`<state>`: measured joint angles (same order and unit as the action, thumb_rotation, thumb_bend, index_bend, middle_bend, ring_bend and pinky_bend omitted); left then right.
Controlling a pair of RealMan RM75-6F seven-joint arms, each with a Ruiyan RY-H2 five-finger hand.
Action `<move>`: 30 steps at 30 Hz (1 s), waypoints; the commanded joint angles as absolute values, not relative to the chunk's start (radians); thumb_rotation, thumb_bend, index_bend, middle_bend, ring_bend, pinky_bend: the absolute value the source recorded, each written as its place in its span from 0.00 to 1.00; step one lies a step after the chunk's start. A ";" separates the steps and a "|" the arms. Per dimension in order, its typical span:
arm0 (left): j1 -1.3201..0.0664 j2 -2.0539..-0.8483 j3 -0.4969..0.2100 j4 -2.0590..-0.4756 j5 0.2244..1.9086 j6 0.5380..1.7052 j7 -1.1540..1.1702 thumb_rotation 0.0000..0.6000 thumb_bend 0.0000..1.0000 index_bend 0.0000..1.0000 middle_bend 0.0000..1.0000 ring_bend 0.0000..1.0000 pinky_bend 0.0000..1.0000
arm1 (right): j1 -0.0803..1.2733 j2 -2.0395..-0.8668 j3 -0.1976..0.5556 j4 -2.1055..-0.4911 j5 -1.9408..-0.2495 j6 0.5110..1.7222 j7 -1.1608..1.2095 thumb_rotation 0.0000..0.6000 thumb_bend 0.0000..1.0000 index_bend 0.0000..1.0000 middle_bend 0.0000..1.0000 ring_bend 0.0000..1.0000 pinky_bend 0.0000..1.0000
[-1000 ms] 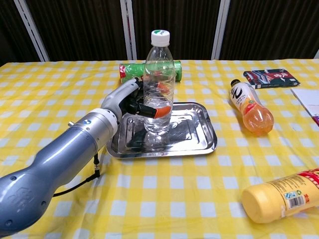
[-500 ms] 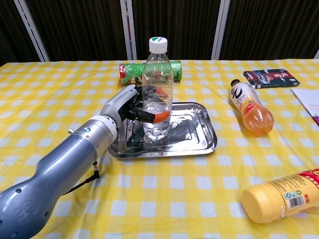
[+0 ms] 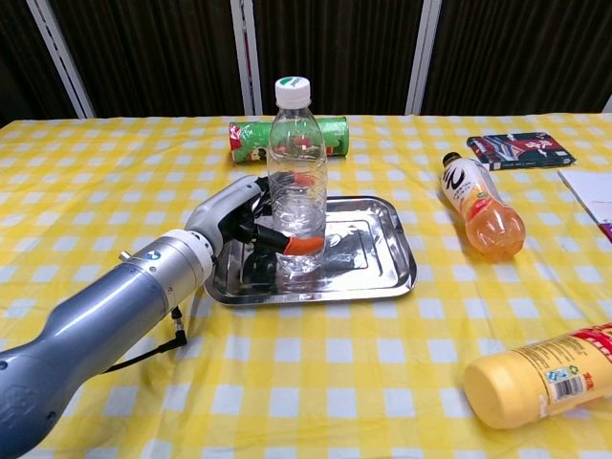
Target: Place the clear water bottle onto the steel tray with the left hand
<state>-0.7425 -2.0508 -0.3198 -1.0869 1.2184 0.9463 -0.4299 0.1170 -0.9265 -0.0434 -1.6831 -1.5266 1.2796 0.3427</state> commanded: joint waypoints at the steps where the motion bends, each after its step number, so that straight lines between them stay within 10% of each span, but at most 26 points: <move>1: -0.735 -2.027 -0.313 -1.115 1.230 0.952 -0.425 1.00 0.20 0.10 0.01 0.00 0.00 | 0.118 -0.927 -0.044 -1.684 -1.525 1.276 0.341 1.00 0.16 0.19 0.10 0.06 0.05; 13: -0.658 -1.830 -0.259 -1.356 1.202 0.986 -0.221 1.00 0.10 0.00 0.00 0.00 0.00 | 0.119 -0.921 -0.046 -1.698 -1.524 1.271 0.333 1.00 0.16 0.19 0.10 0.06 0.05; 23: -0.396 -1.360 -0.127 -1.826 1.203 1.323 0.186 1.00 0.21 0.11 0.01 0.00 0.00 | 0.110 -0.911 -0.047 -1.716 -1.536 1.294 0.328 1.00 0.16 0.19 0.10 0.06 0.05; 30: -0.216 -1.297 -0.024 -1.666 1.328 1.614 0.342 1.00 0.24 0.13 0.04 0.00 0.00 | 0.104 -0.927 -0.040 -1.718 -1.528 1.309 0.259 1.00 0.16 0.19 0.10 0.06 0.05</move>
